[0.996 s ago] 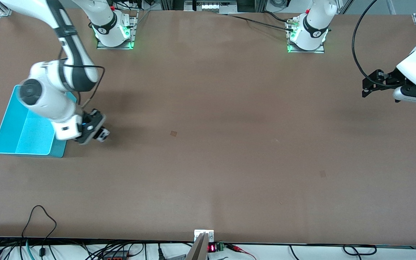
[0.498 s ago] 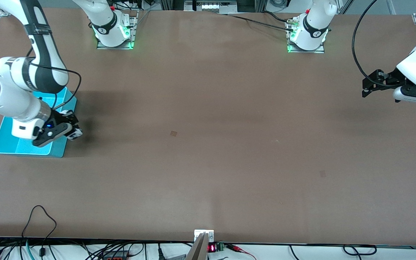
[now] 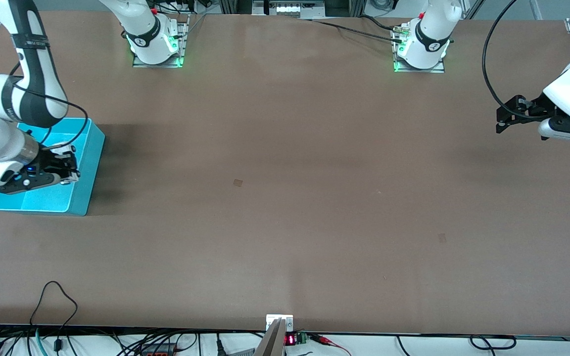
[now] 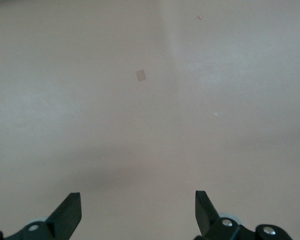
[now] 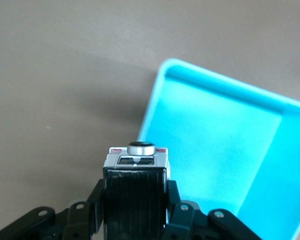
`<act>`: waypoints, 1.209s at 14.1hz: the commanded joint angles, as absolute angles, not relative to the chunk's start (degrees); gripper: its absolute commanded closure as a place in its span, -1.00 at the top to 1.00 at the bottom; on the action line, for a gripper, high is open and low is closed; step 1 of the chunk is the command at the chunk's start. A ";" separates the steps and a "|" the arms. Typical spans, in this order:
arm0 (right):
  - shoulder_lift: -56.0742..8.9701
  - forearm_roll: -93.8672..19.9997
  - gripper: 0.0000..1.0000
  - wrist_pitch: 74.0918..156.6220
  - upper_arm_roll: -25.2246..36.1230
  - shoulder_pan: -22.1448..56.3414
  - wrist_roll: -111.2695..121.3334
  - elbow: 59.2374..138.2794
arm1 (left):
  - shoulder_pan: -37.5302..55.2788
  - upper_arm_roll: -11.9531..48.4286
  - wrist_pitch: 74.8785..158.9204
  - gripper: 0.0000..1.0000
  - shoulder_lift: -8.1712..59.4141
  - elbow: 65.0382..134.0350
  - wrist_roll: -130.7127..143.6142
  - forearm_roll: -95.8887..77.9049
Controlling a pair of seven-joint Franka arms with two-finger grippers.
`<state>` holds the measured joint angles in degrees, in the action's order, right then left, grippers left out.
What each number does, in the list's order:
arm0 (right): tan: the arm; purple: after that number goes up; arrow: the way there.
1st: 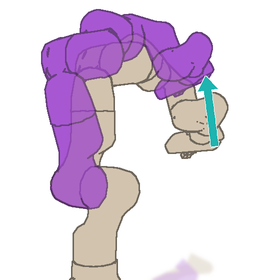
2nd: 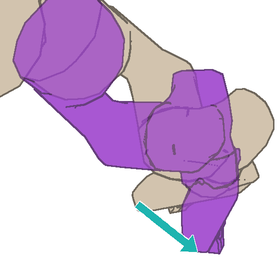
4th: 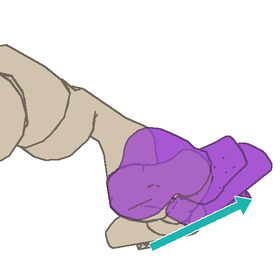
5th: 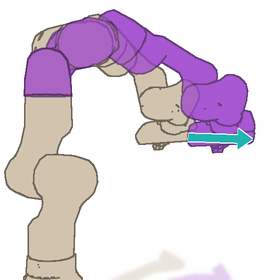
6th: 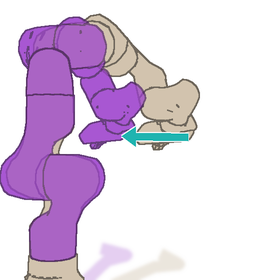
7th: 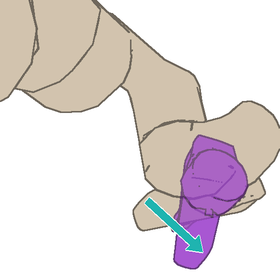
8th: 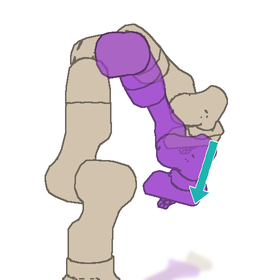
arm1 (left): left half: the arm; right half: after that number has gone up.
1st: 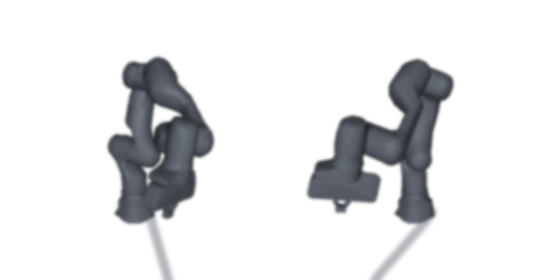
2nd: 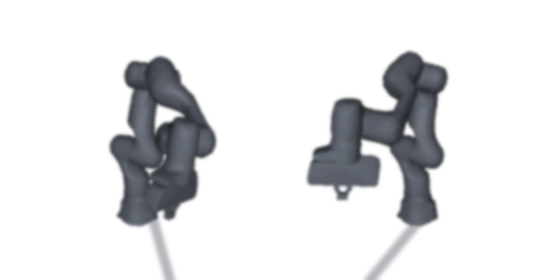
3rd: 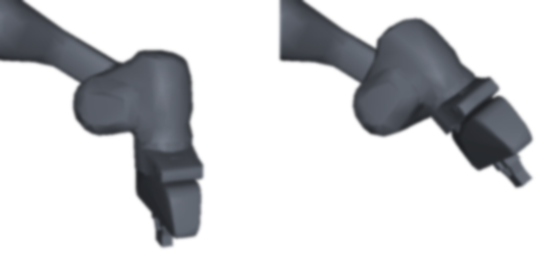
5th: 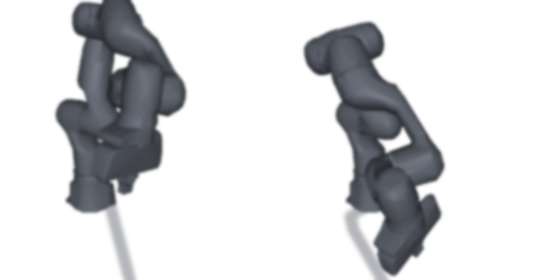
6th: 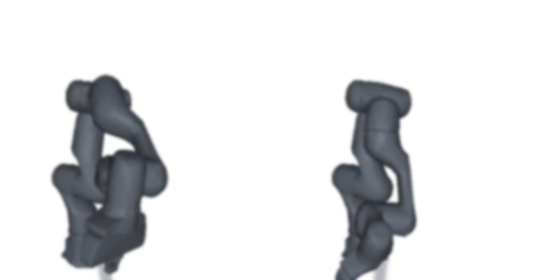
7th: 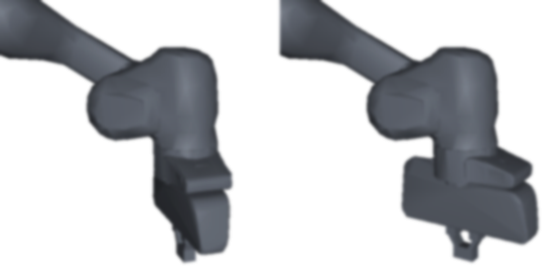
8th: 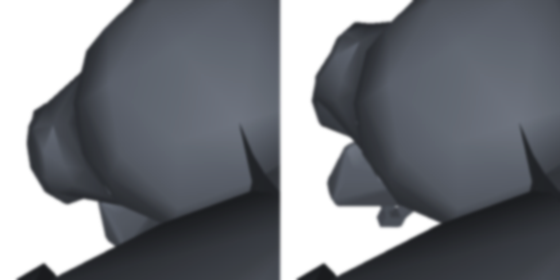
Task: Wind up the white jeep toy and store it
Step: 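Carry the jeep with the right gripper over the cyan bin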
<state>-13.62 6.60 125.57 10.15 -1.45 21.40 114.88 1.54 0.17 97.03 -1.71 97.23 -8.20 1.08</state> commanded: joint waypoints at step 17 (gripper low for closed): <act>-19.42 8.96 -0.92 151.08 11.43 -12.83 21.00 131.13 | 1.32 0.26 94.66 1.00 -2.02 96.33 -8.70 0.26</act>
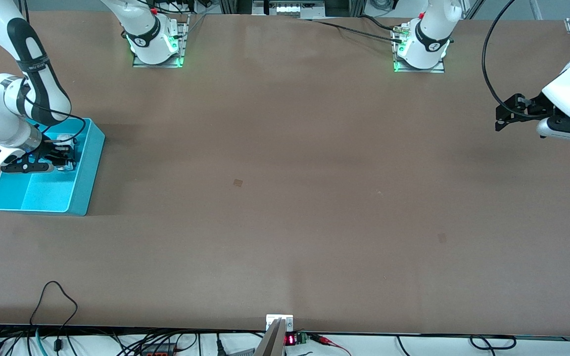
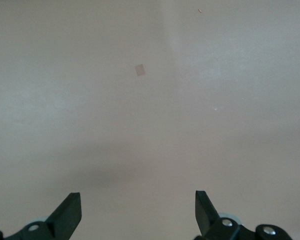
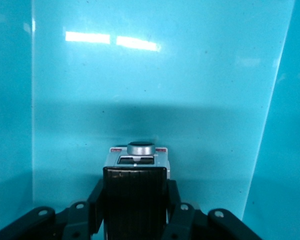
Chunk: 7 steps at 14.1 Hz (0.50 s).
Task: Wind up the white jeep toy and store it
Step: 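Lower the jeep into the bin and open the right gripper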
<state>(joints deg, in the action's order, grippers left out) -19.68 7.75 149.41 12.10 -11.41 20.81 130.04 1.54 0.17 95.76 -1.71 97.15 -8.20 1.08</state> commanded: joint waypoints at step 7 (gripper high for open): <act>-17.50 8.96 1.00 149.85 11.25 -12.13 21.18 130.43 | 1.58 0.44 94.48 1.00 -2.11 96.24 -8.70 0.26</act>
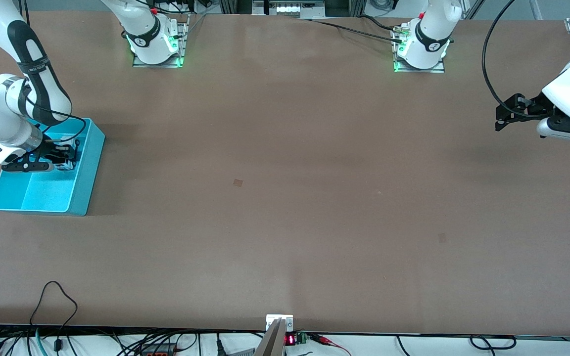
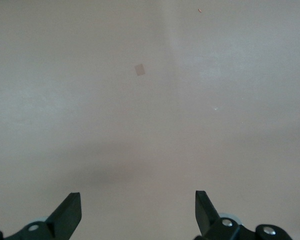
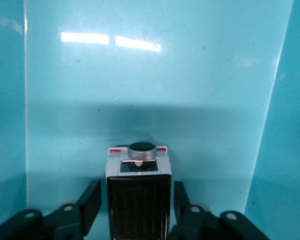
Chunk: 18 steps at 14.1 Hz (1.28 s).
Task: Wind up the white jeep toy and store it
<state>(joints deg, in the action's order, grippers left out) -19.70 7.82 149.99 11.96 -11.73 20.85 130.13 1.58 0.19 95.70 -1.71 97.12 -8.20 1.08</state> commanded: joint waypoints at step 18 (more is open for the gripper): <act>-4.75 0.53 1.00 108.65 10.46 5.08 12.16 104.17 | 1.05 1.23 93.69 1.00 -2.11 95.89 -8.79 0.26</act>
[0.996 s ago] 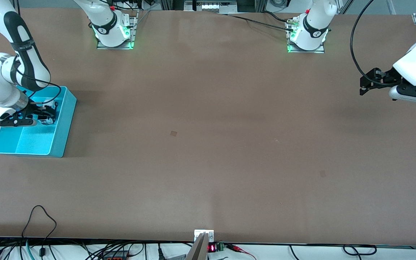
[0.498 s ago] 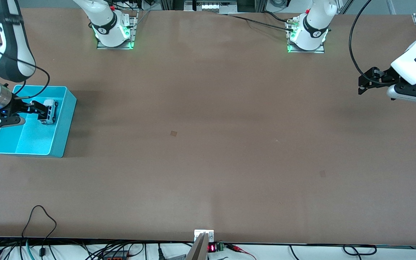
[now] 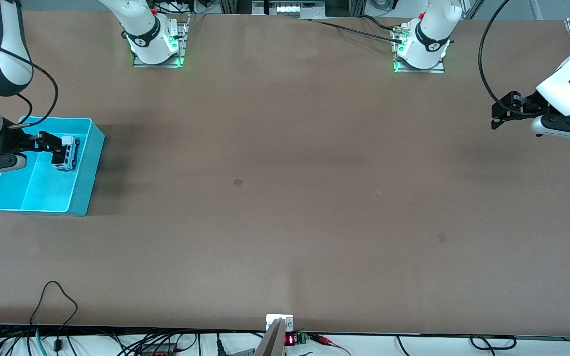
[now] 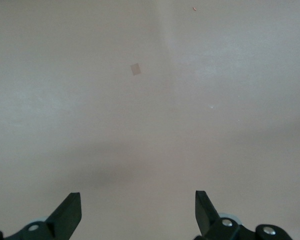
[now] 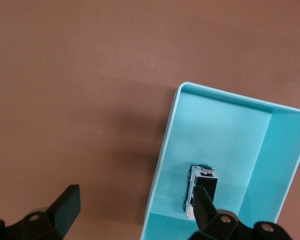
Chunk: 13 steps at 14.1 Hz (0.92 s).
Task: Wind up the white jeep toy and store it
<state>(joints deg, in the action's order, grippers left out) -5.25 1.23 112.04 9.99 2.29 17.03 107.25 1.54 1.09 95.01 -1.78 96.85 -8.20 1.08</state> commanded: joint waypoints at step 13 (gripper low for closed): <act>-2.37 0.62 1.00 94.04 -0.53 2.37 -3.17 91.32 | 1.05 1.23 93.52 1.00 -2.11 95.89 -8.70 0.26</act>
